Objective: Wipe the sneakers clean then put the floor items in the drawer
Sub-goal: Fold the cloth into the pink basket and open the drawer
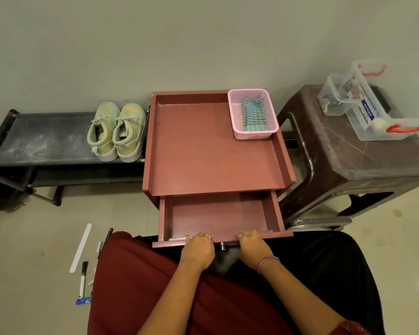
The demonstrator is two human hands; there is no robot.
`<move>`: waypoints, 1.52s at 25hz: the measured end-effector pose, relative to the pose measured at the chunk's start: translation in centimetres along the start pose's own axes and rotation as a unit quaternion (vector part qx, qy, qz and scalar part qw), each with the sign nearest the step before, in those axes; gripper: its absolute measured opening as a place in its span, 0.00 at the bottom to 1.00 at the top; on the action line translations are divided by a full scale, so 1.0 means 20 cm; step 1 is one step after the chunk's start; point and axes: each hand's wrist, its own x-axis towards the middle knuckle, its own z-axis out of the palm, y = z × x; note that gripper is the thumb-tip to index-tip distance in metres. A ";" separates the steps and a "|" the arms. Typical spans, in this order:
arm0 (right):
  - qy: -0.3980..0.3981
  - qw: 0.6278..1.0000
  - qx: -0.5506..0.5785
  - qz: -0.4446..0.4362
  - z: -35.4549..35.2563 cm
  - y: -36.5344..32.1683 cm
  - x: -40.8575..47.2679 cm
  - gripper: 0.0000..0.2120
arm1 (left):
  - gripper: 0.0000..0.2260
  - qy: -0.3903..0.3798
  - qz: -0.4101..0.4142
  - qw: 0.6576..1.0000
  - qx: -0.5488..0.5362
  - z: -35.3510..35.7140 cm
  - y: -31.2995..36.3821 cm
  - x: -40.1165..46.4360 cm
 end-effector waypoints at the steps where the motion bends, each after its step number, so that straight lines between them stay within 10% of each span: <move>1: -0.005 1.000 0.007 -0.003 0.00 0.01 0.01 0.21 | 0.17 0.009 -0.006 1.000 0.000 -0.01 0.00 0.00; 38: -0.151 0.987 -0.049 -0.006 -0.07 0.01 -0.14 0.19 | 0.16 -0.086 -0.028 0.996 0.001 -0.04 0.03 -0.10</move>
